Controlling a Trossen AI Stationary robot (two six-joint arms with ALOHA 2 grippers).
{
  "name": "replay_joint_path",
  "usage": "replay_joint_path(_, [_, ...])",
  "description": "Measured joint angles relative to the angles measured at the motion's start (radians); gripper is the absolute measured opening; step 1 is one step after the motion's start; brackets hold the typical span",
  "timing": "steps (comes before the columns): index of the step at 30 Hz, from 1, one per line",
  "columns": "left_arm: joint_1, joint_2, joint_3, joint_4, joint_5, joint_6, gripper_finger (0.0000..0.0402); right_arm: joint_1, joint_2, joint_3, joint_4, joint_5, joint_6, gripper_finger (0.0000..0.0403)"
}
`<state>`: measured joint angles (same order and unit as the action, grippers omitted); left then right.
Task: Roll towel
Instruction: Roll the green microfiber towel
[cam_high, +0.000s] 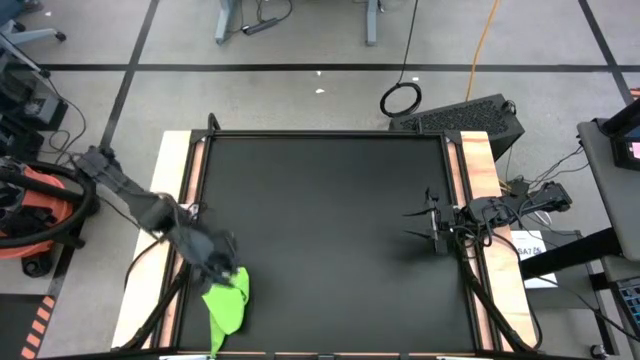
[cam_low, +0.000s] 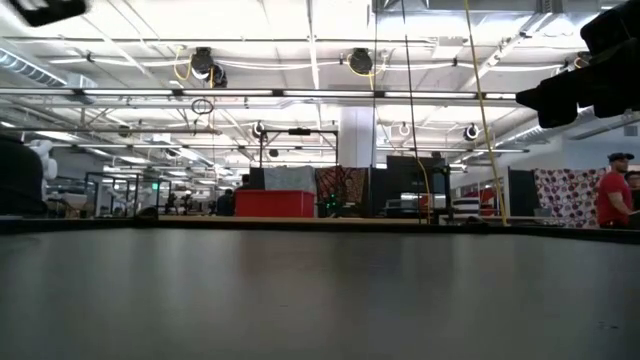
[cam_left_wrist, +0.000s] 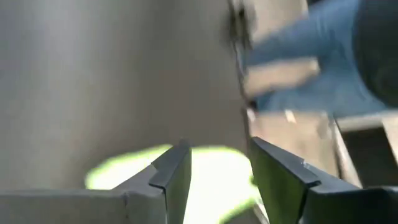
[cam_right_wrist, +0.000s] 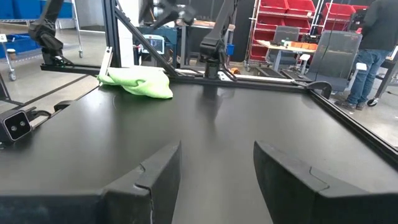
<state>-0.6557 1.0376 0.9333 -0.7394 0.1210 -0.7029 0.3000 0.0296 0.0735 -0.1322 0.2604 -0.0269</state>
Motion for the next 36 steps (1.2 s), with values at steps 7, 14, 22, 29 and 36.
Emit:
replay_joint_path(7, [-0.101, 0.149, 0.0, -0.109, -0.104, -0.023, 0.0166, 0.0, 0.0, 0.0, 0.0, 0.0, 0.0, 0.0192])
replay_joint_path(14, [-0.11, 0.266, 0.0, -0.152, -0.149, 0.059, 0.0166, 0.0, 0.0, 0.0, 0.0, 0.0, 0.0, 0.0192])
replay_joint_path(22, [-0.059, 0.372, -0.034, -0.107, -0.079, 0.139, 0.0166, 0.0, 0.0, 0.0, 0.0, 0.0, 0.0, 0.0192])
replay_joint_path(29, [0.051, 0.396, -0.125, 0.054, 0.024, 0.085, 0.0159, 0.0, 0.0, 0.0, 0.0, 0.0, 0.0, 0.0192])
replay_joint_path(36, [0.145, 0.396, -0.138, 0.076, 0.103, 0.081, 0.0044, 0.0, 0.0, 0.0, 0.0, 0.0, 0.0, 0.0192])
